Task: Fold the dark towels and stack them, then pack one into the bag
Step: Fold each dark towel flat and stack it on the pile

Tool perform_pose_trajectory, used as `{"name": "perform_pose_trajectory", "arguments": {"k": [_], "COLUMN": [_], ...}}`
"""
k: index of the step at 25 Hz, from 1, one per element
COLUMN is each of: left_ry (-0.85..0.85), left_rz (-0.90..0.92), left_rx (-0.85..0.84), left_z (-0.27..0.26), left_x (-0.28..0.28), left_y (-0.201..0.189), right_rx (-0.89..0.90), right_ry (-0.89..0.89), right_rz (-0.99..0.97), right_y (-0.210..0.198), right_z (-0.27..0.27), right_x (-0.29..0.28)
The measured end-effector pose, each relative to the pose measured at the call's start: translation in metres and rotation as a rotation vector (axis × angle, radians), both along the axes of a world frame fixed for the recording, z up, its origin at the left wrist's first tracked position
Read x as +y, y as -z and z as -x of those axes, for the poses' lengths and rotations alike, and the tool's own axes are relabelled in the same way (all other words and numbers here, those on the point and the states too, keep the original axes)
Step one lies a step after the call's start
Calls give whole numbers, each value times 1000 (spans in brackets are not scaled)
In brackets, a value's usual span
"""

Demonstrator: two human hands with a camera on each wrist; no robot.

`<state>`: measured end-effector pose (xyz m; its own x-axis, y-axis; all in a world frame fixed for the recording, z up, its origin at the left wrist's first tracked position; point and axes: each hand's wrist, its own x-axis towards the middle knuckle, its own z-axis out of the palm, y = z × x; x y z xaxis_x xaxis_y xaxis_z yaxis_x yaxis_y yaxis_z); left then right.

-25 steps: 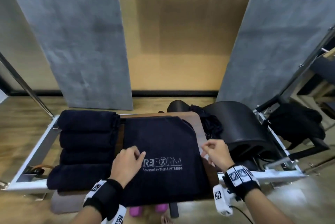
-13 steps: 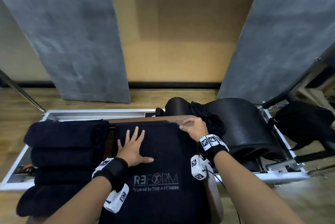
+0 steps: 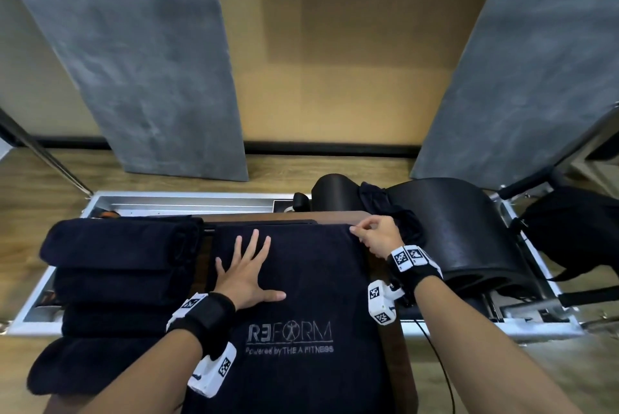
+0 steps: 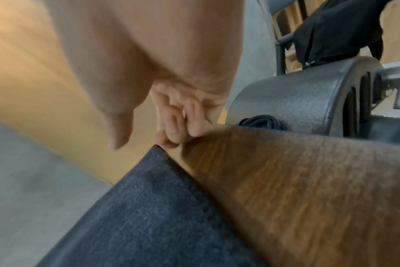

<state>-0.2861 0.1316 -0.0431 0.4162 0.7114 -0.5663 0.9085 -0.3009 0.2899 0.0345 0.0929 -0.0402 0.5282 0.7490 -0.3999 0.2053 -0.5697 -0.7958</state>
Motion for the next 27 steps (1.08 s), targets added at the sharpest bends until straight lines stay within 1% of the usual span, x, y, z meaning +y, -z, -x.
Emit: {"name": "perform_pose_trajectory", "arguments": {"k": [1, 3, 4, 5, 10, 13, 15, 17, 19, 22, 24, 26, 27], "left_ry": [0, 1, 0, -5, 33, 66, 101, 120, 126, 119, 184, 247, 253], "left_rz": [-1, -8, -21, -41, -290, -389, -470, -542, -562, -490, -444, -427, -413], "left_rx": [-3, -14, -27, -49, -206, -306, -372, -442, -485, -501, -421, -325, -317], "left_z": [0, 0, 1, 3, 25, 44, 61, 78, 92, 113, 128, 139, 143], "left_x": [1, 0, -1, -5, -49, -86, -114, -142, -166, -198, -212, -218, -218], "left_y": [1, 2, 2, 3, 10, 12, 16, 21, 27, 33, 34, 31, 30], "right_rx": [-27, -60, -65, -58, 16, 8, -54, -192, -314, -439, -503, -603, -639], "right_ry": [35, 167, 192, 179, -81, -137, -172, -257, -368, -565, -682, -773, -799], "right_rz": [-2, -41, -64, -85, -139, -161, -187, -235, -278, -252, -228, -200, -185], "right_y": [0, 0, -1, -2, 2, 1, 2, 3, 6, 14, 20, 25, 26], "right_z": [0, -2, -1, 2, 38, 65, 85, 103, 117, 136, 142, 143, 142], "right_x": [1, -1, -4, -9, -51, -95, -132, -169, -202, -247, -268, -281, -285]}}
